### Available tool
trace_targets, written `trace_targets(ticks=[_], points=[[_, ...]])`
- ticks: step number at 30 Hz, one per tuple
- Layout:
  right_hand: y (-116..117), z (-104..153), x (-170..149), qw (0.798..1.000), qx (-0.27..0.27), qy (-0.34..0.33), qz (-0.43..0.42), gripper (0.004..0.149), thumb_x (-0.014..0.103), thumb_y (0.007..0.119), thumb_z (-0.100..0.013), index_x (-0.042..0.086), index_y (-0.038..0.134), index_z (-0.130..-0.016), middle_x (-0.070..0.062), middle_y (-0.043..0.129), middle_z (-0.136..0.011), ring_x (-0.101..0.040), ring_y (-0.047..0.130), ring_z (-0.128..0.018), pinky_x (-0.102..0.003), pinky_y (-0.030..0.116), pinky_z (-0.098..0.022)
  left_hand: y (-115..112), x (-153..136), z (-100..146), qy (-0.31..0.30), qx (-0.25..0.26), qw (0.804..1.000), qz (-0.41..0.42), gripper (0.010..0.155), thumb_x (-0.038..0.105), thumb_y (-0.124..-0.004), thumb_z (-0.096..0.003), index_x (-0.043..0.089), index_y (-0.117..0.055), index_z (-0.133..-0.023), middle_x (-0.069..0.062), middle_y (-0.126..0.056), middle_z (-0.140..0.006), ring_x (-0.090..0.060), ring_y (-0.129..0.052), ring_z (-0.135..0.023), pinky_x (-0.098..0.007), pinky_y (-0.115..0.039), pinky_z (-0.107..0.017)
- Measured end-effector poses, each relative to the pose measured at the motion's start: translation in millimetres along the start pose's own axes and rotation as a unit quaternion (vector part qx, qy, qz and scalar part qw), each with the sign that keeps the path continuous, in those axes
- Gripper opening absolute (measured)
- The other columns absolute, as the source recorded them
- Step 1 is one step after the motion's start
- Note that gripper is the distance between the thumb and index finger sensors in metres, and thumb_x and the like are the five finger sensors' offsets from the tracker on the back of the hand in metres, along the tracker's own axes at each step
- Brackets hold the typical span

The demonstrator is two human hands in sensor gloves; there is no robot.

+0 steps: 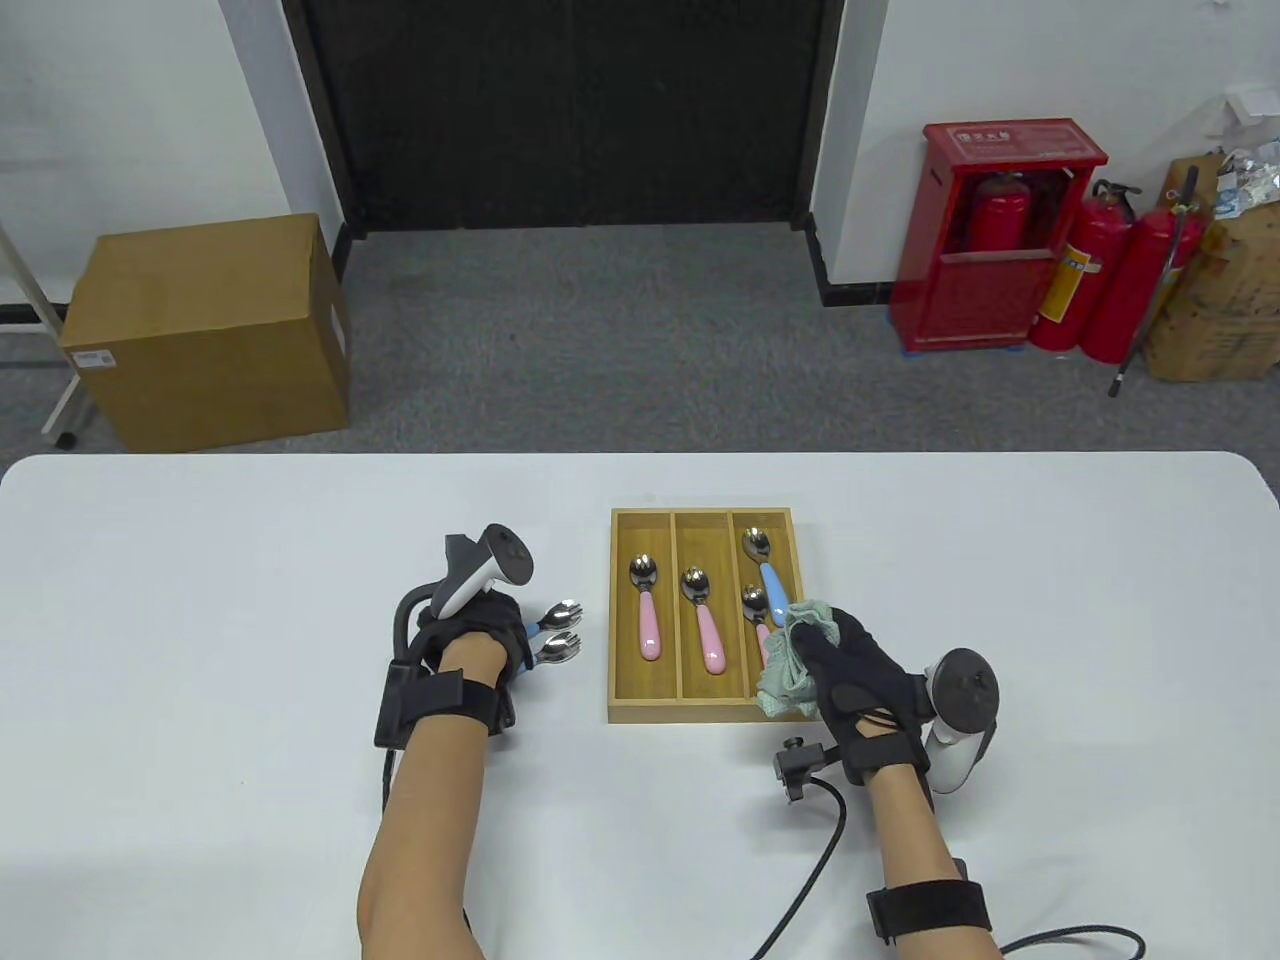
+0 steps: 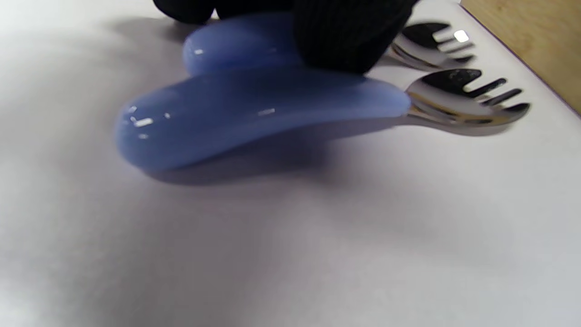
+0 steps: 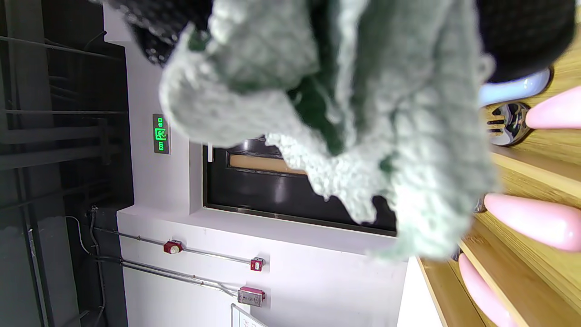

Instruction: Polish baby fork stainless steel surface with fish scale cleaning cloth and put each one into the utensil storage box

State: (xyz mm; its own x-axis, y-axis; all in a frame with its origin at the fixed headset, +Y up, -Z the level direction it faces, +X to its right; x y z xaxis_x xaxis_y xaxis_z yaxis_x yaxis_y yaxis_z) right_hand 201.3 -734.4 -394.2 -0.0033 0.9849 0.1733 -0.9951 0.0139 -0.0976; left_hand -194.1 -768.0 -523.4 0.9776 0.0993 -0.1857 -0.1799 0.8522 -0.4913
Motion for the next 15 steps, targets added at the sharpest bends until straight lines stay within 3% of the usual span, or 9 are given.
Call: trace_targets(ticks=[4,8,11,15], points=[[0.6,0.4,-2.9,1.000,0.001,0.010,-0.018,0.050,0.037,0.083,-0.042,0.009,0.078,-0.084,-0.022,0.093,-0.067,-0.032,0.101,-0.037,-0.050,0.083,-0.026,4.3,-8.1,1.8,-0.012,0.013,0.999,0.037,0.051,0.035,-0.080,-0.0484,0.008,-0.071,-0.091,-0.005,-0.051,-0.112,-0.041,-0.056,-0.104,-0.067,-0.039,-0.074],[2.2,1.1,-7.6,0.999,-0.001,0.019,-0.045,0.053,0.037,0.081,-0.043,0.009,0.074,-0.087,-0.023,0.090,-0.073,-0.035,0.101,-0.044,-0.052,0.082,-0.030,21.6,-11.7,21.2,-0.059,0.055,0.991,0.106,0.051,0.034,-0.076,-0.0483,0.013,-0.065,-0.093,-0.009,-0.048,-0.114,-0.043,-0.055,-0.105,-0.068,-0.040,-0.073],[5.6,1.8,-10.6,0.997,0.002,0.024,-0.067,0.055,0.037,0.079,-0.044,0.009,0.070,-0.091,-0.024,0.085,-0.080,-0.038,0.099,-0.053,-0.055,0.081,-0.036,37.2,-3.9,49.3,-0.121,0.096,0.975,0.158,0.050,0.035,-0.075,-0.0476,0.018,-0.066,-0.094,-0.013,-0.056,-0.112,-0.045,-0.064,-0.101,-0.068,-0.045,-0.071],[13.1,2.4,-17.2,0.990,0.025,0.030,-0.136,0.059,0.038,0.074,-0.047,0.010,0.061,-0.097,-0.025,0.075,-0.091,-0.042,0.092,-0.066,-0.058,0.078,-0.045,43.4,17.2,96.2,-0.216,0.093,0.951,0.201,0.049,0.038,-0.075,-0.0487,0.023,-0.067,-0.095,-0.011,-0.084,-0.093,-0.039,-0.092,-0.078,-0.065,-0.061,-0.065]])
Point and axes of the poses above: the tracker on the back of each hand, its own x axis roughly to the thumb side, its own z axis roughly from the fingertips to the wrist, y = z × x, the point moved 1 cm from there along -z, roughly from the wrist to the fingertips
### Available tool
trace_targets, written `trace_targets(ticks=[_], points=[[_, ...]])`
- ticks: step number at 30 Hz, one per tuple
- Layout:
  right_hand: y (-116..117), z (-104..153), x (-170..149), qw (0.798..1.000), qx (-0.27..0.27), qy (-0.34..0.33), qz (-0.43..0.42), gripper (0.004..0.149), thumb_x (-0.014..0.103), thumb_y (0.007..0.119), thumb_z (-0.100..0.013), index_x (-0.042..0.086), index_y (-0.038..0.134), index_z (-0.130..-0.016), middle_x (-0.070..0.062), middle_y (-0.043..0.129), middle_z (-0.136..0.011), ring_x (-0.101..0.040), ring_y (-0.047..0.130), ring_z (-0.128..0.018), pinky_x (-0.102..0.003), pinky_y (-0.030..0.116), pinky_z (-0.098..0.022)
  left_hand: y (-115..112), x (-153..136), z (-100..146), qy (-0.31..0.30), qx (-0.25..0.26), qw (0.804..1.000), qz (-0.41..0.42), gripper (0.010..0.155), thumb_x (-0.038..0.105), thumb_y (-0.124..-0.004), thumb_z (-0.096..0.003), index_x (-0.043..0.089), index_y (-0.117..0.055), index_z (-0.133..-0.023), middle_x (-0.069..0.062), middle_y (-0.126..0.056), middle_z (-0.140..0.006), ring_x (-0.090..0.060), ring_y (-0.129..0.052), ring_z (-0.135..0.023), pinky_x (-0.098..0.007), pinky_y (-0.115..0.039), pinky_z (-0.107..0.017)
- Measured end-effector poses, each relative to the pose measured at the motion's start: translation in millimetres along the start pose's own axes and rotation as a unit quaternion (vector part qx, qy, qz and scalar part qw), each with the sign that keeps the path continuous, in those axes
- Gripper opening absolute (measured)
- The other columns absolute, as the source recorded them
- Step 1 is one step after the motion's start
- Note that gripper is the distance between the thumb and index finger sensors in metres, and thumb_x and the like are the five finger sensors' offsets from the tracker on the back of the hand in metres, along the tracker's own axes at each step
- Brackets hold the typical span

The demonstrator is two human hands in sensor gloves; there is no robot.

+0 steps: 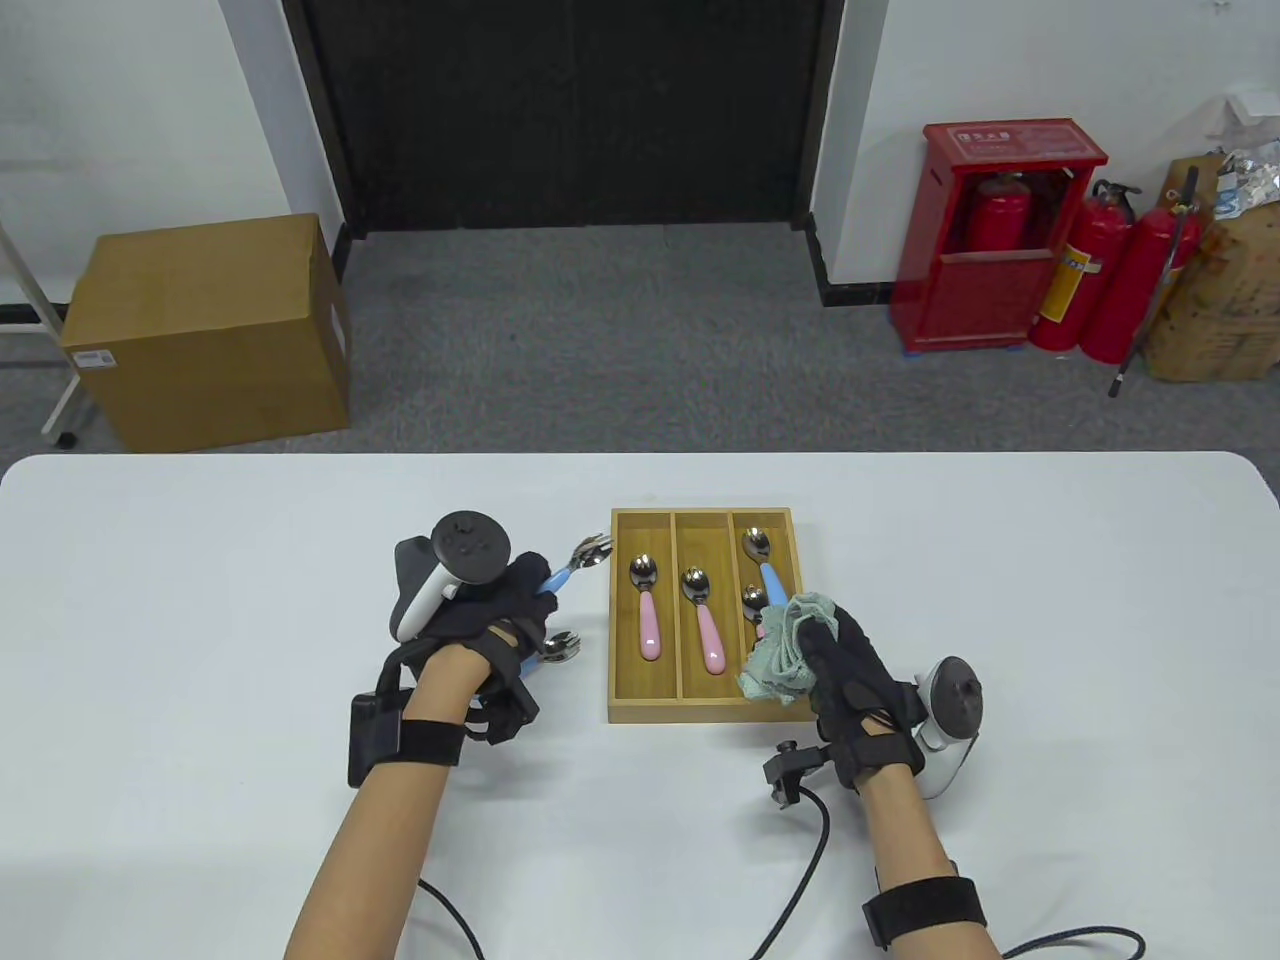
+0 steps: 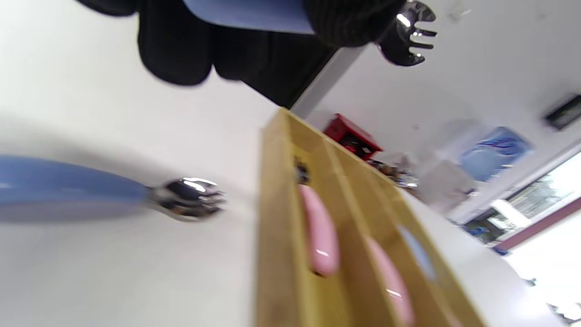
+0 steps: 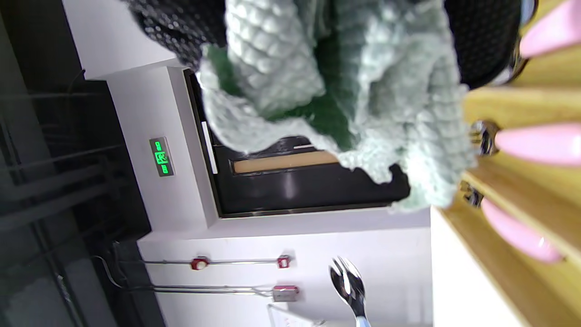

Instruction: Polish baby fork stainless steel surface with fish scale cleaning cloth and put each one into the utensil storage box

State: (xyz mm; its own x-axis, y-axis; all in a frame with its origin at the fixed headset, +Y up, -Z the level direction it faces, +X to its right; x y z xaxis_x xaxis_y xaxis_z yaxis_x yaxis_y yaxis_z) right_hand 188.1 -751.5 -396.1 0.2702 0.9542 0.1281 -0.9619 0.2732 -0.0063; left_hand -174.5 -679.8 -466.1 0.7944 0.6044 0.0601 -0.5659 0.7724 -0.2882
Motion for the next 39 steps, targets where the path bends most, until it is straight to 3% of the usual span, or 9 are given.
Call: trace_targets(ticks=[4,8,12,14,15,25,29,34,39], points=[[8.1,-1.1,-9.4,0.994,0.039,-0.004,-0.099,0.061,0.038,0.071,-0.049,0.011,0.054,-0.101,-0.027,0.062,-0.101,-0.047,0.081,-0.079,-0.062,0.070,-0.054,-16.0,32.1,34.6,-0.088,-0.008,0.995,0.036,0.049,0.041,-0.074,-0.0499,0.024,-0.068,-0.095,-0.008,-0.089,-0.081,-0.031,-0.095,-0.063,-0.062,-0.063,-0.063],[17.5,-1.6,-14.8,0.981,0.092,-0.006,-0.168,0.063,0.037,0.068,-0.050,0.013,0.049,-0.104,-0.028,0.052,-0.106,-0.051,0.070,-0.088,-0.065,0.065,-0.059,-42.1,39.8,53.9,-0.138,-0.003,0.987,0.083,0.049,0.041,-0.073,-0.0495,0.023,-0.069,-0.095,-0.008,-0.090,-0.077,-0.029,-0.094,-0.058,-0.062,-0.064,-0.063],[24.0,-0.6,-17.5,0.974,0.129,-0.002,-0.184,0.064,0.038,0.067,-0.050,0.014,0.046,-0.106,-0.028,0.049,-0.107,-0.053,0.066,-0.090,-0.067,0.063,-0.060,-65.3,35.1,56.7,-0.161,0.000,0.977,0.138,0.049,0.041,-0.074,-0.0498,0.023,-0.070,-0.095,-0.009,-0.091,-0.076,-0.029,-0.094,-0.056,-0.062,-0.064,-0.062],[25.8,-0.3,-17.4,0.977,0.136,-0.002,-0.166,0.065,0.039,0.068,-0.050,0.014,0.046,-0.106,-0.028,0.049,-0.107,-0.054,0.064,-0.091,-0.067,0.062,-0.060,-72.7,35.9,53.9,-0.176,-0.034,0.971,0.158,0.049,0.041,-0.073,-0.0504,0.023,-0.069,-0.096,-0.009,-0.089,-0.077,-0.029,-0.093,-0.057,-0.062,-0.063,-0.063],[26.5,-0.1,-17.4,0.978,0.139,-0.002,-0.156,0.065,0.039,0.069,-0.050,0.014,0.045,-0.106,-0.028,0.049,-0.108,-0.054,0.064,-0.091,-0.067,0.062,-0.060,-74.9,36.8,54.0,-0.173,-0.026,0.970,0.167,0.049,0.042,-0.073,-0.0506,0.023,-0.068,-0.096,-0.009,-0.089,-0.077,-0.029,-0.092,-0.057,-0.061,-0.063,-0.063],[42.0,1.5,-14.1,0.964,0.220,0.004,-0.148,0.067,0.038,0.074,-0.048,0.014,0.048,-0.105,-0.027,0.054,-0.107,-0.053,0.067,-0.091,-0.067,0.064,-0.059,-90.7,48.8,52.5,-0.184,-0.044,0.974,0.125,0.049,0.041,-0.073,-0.0499,0.023,-0.070,-0.095,-0.009,-0.089,-0.076,-0.029,-0.092,-0.056,-0.062,-0.063,-0.063],[45.4,1.5,-10.4,0.963,0.251,0.017,-0.093,0.064,0.030,0.081,-0.044,0.013,0.059,-0.101,-0.027,0.064,-0.102,-0.052,0.077,-0.084,-0.064,0.071,-0.054,-88.9,50.8,54.3,-0.197,-0.047,0.973,0.111,0.049,0.040,-0.073,-0.0498,0.023,-0.070,-0.095,-0.010,-0.089,-0.076,-0.030,-0.091,-0.056,-0.062,-0.061,-0.064],[52.4,1.8,-4.1,0.954,0.293,0.033,0.045,0.059,0.017,0.089,-0.036,0.010,0.072,-0.092,-0.024,0.082,-0.088,-0.045,0.096,-0.064,-0.057,0.082,-0.042,-83.3,56.9,58.9,-0.215,-0.035,0.974,0.058,0.048,0.039,-0.074,-0.0481,0.022,-0.071,-0.094,-0.010,-0.088,-0.074,-0.030,-0.088,-0.055,-0.062,-0.060,-0.065],[55.4,1.2,1.0,0.945,0.291,0.037,0.143,0.053,0.017,0.092,-0.031,0.006,0.083,-0.082,-0.025,0.095,-0.070,-0.040,0.106,-0.045,-0.054,0.088,-0.029,-83.1,63.0,61.4,-0.229,-0.038,0.972,0.026,0.048,0.038,-0.075,-0.0474,0.021,-0.072,-0.092,-0.011,-0.088,-0.072,-0.031,-0.087,-0.054,-0.063,-0.059,-0.065]])
Point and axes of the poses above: the tracker on the back of each hand, its own x axis roughly to the thumb side, its own z axis roughly from the fingertips to the wrist, y = z × x, the point moved 1 cm from there along -z, roughly from the wrist to the fingertips
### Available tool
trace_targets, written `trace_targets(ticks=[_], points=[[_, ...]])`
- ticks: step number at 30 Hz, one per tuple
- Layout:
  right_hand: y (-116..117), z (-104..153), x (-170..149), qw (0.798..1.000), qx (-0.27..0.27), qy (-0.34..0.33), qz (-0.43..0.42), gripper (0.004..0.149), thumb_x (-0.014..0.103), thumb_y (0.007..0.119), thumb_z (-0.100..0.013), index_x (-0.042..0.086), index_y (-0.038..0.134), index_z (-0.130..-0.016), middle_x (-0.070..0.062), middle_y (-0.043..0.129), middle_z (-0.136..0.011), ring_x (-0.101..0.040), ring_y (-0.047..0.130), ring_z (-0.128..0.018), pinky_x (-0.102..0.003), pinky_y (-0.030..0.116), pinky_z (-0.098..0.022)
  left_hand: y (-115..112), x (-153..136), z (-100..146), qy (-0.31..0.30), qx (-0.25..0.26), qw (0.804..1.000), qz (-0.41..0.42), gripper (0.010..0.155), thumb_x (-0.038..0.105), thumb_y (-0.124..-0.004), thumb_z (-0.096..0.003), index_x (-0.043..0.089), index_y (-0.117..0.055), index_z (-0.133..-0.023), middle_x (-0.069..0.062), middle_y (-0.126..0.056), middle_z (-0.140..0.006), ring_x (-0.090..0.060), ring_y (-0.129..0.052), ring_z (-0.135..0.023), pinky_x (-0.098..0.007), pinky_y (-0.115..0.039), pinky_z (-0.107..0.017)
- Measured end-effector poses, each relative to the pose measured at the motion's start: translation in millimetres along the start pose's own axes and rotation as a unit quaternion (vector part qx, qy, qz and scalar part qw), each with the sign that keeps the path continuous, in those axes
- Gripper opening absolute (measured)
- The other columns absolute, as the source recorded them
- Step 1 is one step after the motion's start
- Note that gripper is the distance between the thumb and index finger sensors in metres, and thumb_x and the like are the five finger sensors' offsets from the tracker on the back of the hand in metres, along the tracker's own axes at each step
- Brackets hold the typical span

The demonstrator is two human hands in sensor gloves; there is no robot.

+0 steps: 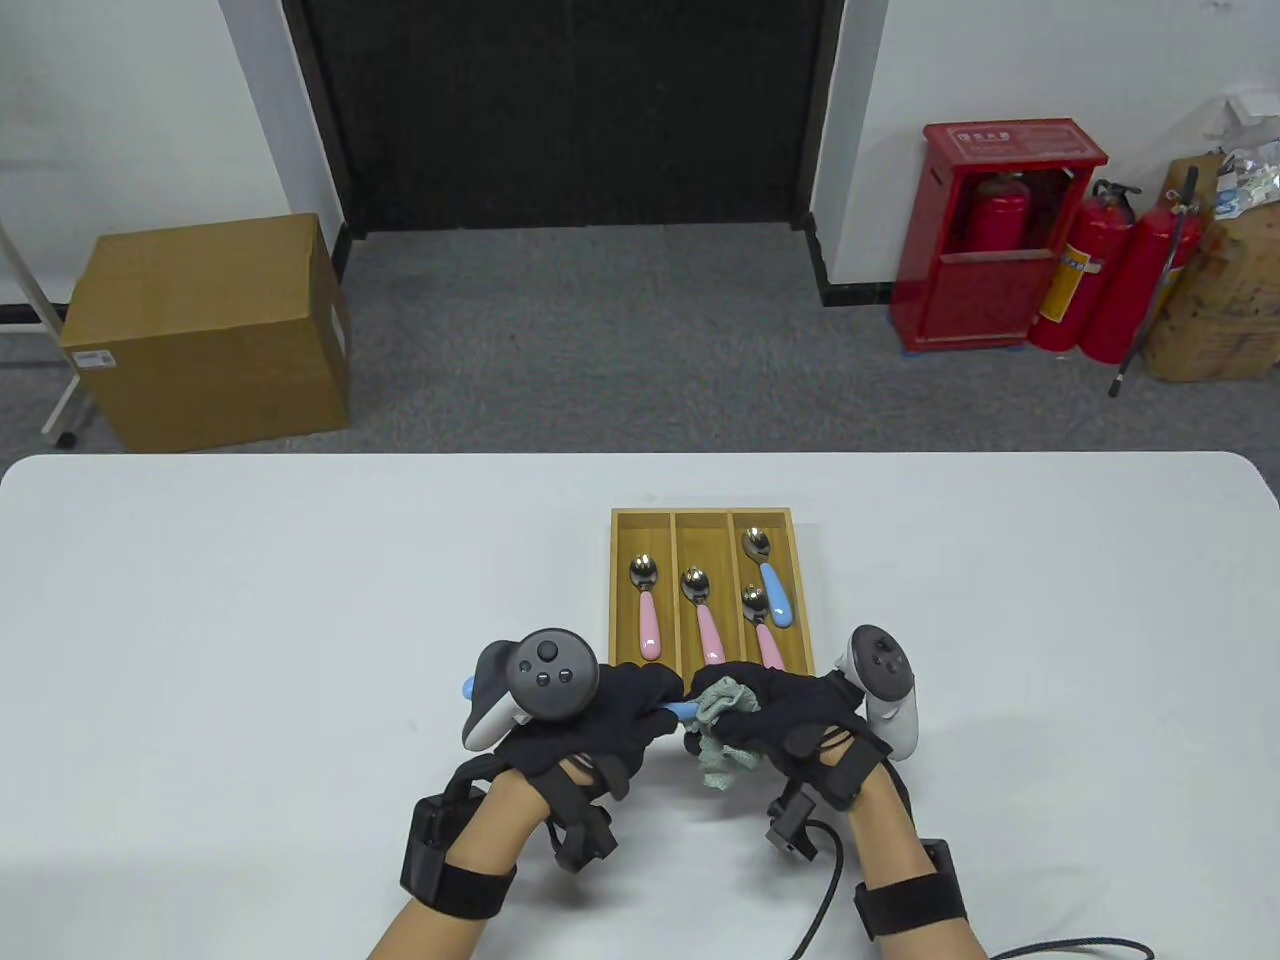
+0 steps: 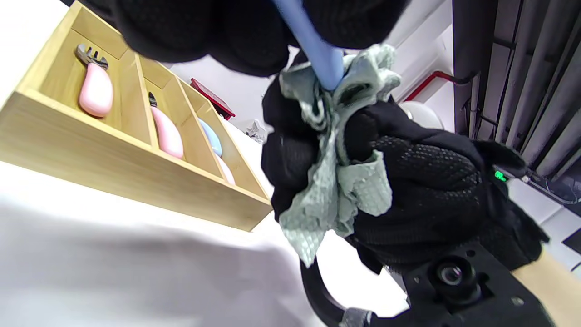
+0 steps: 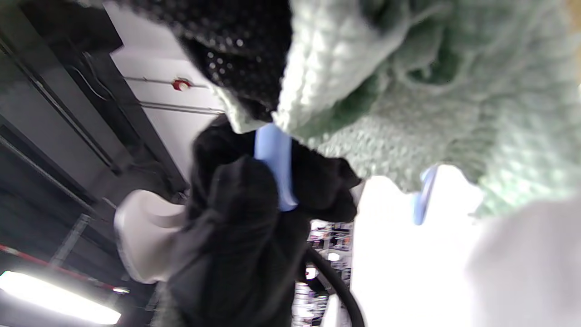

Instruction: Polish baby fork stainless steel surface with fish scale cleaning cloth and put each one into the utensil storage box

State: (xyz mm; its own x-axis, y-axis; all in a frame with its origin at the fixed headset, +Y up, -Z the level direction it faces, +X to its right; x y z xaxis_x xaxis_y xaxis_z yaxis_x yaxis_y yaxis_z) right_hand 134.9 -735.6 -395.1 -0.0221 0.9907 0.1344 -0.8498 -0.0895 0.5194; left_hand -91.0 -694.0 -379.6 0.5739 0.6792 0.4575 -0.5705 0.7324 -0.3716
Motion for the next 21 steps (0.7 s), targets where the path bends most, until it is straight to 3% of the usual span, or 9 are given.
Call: trace_targets(ticks=[5,9,21], points=[[-1.0,-1.2,5.7,0.993,-0.032,0.004,0.115,0.050,0.027,0.093,-0.027,0.005,0.091,-0.071,-0.022,0.105,-0.052,-0.033,0.111,-0.026,-0.048,0.091,-0.016,-2.2,0.9,-0.2,0.002,0.001,1.000,-0.016,0.047,0.038,-0.075,-0.0474,0.021,-0.072,-0.092,-0.011,-0.088,-0.071,-0.031,-0.086,-0.053,-0.062,-0.060,-0.065],[-2.3,-1.1,4.5,0.988,-0.077,-0.008,0.137,0.049,0.035,0.092,-0.026,0.005,0.095,-0.065,-0.019,0.108,-0.042,-0.028,0.112,-0.016,-0.044,0.091,-0.010,-1.8,-1.5,0.3,0.008,0.014,1.000,-0.010,0.048,0.039,-0.074,-0.0476,0.021,-0.072,-0.092,-0.011,-0.087,-0.070,-0.030,-0.086,-0.051,-0.062,-0.061,-0.064],[-16.0,10.7,2.2,0.965,-0.236,-0.032,0.109,0.048,0.045,0.091,-0.028,0.009,0.099,-0.059,-0.015,0.109,-0.033,-0.023,0.110,-0.009,-0.041,0.090,-0.007,-4.8,-1.0,-0.6,0.017,0.029,0.999,0.033,0.050,0.042,-0.072,-0.0489,0.020,-0.069,-0.094,-0.008,-0.089,-0.067,-0.024,-0.090,-0.046,-0.059,-0.067,-0.060]])
Point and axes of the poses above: the tracker on the back of each hand, its own x axis roughly to the thumb side, its own z axis roughly from the fingertips to the wrist, y = z × x, the point moved 1 cm from there along -z, roughly from the wrist to the fingertips
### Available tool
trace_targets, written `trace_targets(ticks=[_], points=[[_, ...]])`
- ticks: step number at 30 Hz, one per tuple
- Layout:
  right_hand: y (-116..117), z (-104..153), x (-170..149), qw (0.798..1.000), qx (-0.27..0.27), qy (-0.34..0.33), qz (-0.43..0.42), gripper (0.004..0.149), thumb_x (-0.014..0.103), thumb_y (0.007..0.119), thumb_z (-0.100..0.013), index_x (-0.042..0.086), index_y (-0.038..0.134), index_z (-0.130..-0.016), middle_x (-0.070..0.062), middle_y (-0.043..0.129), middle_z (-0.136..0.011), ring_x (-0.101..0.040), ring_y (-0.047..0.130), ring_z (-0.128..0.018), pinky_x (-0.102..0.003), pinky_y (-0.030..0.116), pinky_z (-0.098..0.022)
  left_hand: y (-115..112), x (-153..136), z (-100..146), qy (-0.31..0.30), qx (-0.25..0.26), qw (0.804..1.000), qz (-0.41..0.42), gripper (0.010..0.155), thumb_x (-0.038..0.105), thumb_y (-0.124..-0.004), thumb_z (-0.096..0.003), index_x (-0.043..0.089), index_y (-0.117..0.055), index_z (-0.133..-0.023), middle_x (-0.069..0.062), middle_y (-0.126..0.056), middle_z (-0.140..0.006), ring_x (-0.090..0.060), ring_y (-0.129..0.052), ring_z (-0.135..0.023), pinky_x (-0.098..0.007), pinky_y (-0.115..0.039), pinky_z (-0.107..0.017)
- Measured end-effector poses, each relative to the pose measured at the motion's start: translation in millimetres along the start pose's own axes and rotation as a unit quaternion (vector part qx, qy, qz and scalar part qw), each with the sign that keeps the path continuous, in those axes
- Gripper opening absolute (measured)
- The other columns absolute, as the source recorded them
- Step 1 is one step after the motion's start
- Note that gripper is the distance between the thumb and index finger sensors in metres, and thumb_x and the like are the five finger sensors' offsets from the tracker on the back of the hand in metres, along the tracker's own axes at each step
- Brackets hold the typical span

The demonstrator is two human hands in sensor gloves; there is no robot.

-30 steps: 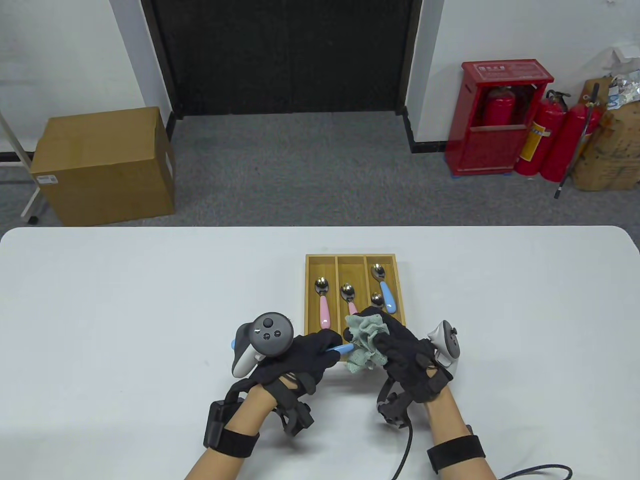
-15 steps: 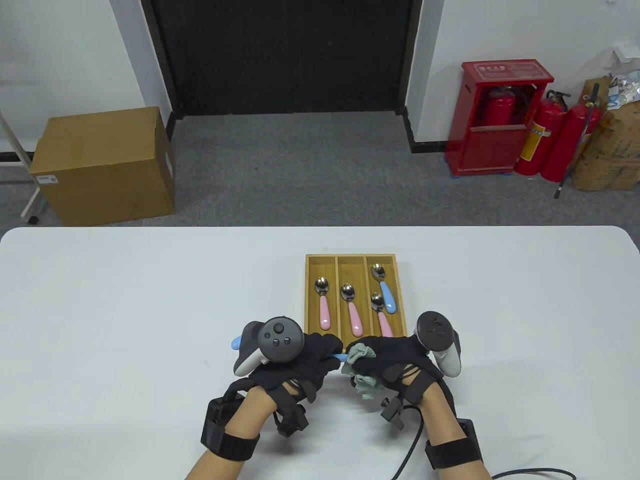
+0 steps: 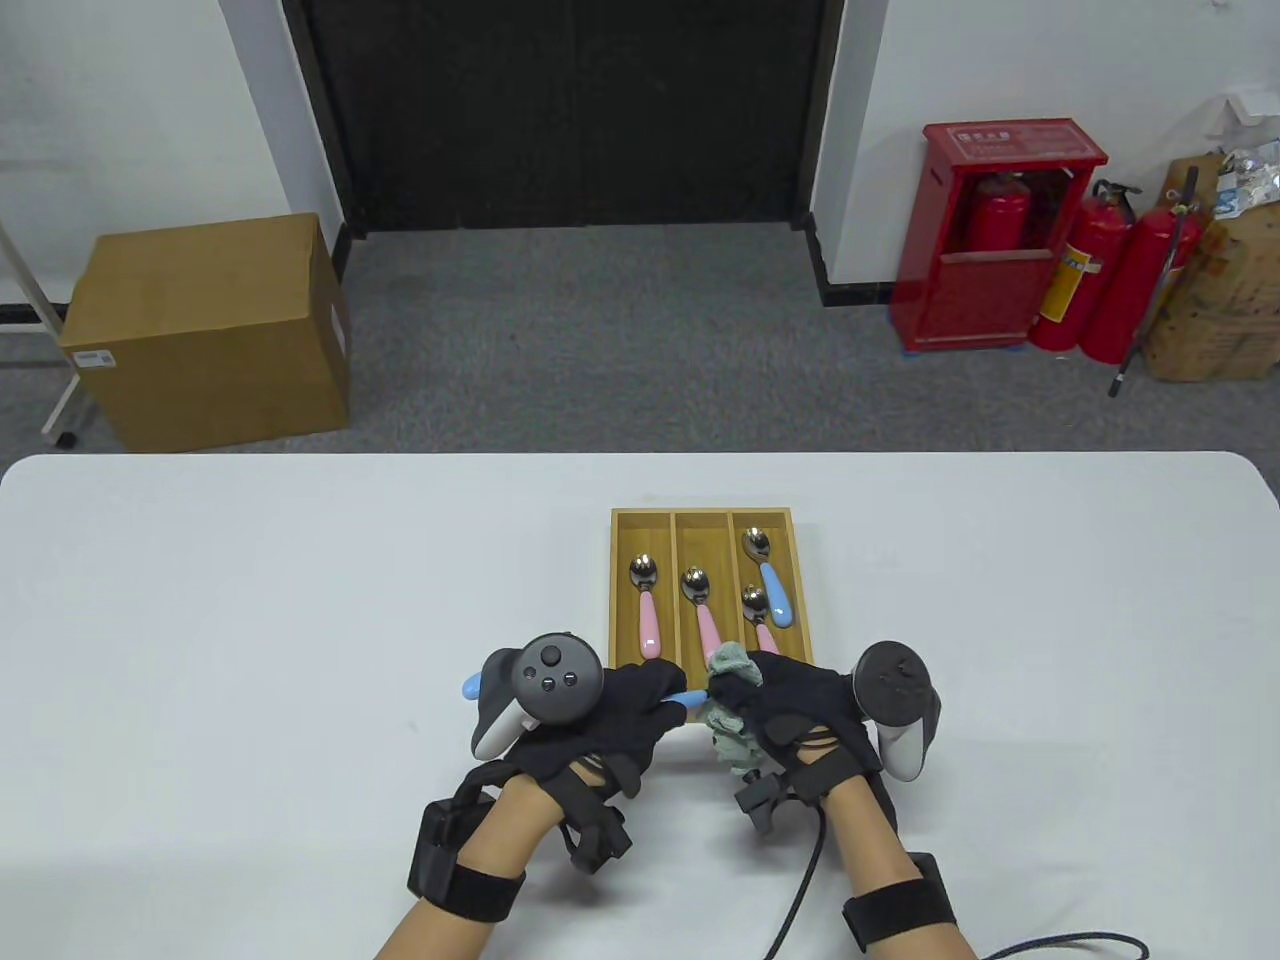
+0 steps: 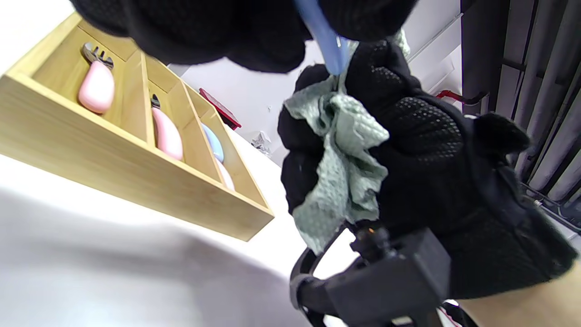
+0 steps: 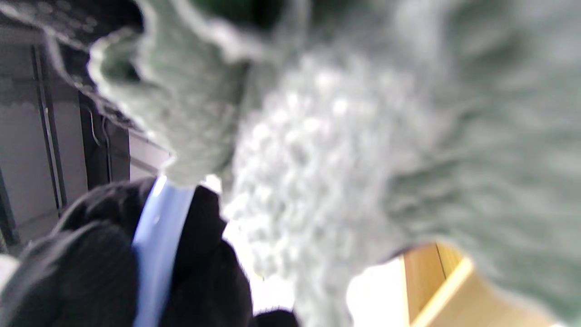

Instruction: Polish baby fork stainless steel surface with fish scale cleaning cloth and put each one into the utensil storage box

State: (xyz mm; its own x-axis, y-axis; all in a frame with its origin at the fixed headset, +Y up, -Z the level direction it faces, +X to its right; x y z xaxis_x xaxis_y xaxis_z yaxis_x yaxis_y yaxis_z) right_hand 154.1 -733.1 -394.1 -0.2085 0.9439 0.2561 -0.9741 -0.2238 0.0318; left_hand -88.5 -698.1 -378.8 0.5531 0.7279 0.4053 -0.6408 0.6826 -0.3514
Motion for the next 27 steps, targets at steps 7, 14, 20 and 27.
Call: trace_targets(ticks=[7,14,20,27], points=[[-0.8,-2.3,-3.5,0.997,0.024,-0.031,-0.074,0.044,0.036,0.092,-0.029,0.009,0.097,-0.063,-0.020,0.107,-0.041,-0.029,0.109,-0.017,-0.046,0.088,-0.014,1.9,2.8,-0.1,-0.013,-0.012,1.000,0.013,0.051,0.042,-0.074,-0.0486,0.019,-0.069,-0.094,-0.009,-0.090,-0.066,-0.025,-0.090,-0.044,-0.058,-0.068,-0.060],[20.5,-5.7,16.0,0.976,0.211,-0.046,0.039,0.046,0.023,0.093,-0.027,0.012,0.092,-0.071,-0.022,0.101,-0.058,-0.036,0.105,-0.032,-0.053,0.084,-0.025,9.8,15.1,0.5,-0.037,-0.051,0.995,-0.073,0.049,0.038,-0.077,-0.0472,0.019,-0.072,-0.092,-0.011,-0.089,-0.067,-0.029,-0.087,-0.047,-0.060,-0.063,-0.063],[23.9,-5.6,16.3,0.979,0.168,-0.059,0.100,0.046,0.028,0.094,-0.024,0.012,0.095,-0.068,-0.021,0.105,-0.049,-0.030,0.107,-0.021,-0.048,0.086,-0.017,10.3,14.7,2.1,-0.032,-0.034,0.994,-0.097,0.049,0.038,-0.077,-0.0473,0.020,-0.071,-0.093,-0.011,-0.089,-0.067,-0.030,-0.086,-0.048,-0.060,-0.063,-0.063],[8.5,-4.2,10.2,0.994,0.063,-0.054,0.077,0.046,0.034,0.092,-0.025,0.010,0.098,-0.064,-0.019,0.107,-0.037,-0.025,0.107,-0.010,-0.044,0.087,-0.009,6.4,8.7,-0.2,-0.021,-0.015,0.998,-0.064,0.052,0.040,-0.075,-0.0485,0.019,-0.069,-0.095,-0.009,-0.089,-0.068,-0.027,-0.088,-0.046,-0.059,-0.066,-0.060]])
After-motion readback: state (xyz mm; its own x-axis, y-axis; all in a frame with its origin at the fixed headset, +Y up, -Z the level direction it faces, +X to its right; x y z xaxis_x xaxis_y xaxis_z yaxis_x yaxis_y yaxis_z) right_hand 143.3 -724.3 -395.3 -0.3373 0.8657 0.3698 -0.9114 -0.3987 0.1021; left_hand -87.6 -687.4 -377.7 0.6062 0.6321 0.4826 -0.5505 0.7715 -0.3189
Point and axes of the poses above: the tracker on the back of each hand, its own x axis roughly to the thumb side, its own z axis roughly from the fingertips to the wrist, y = z × x, the point moved 1 cm from there along -z, roughly from the wrist to the fingertips
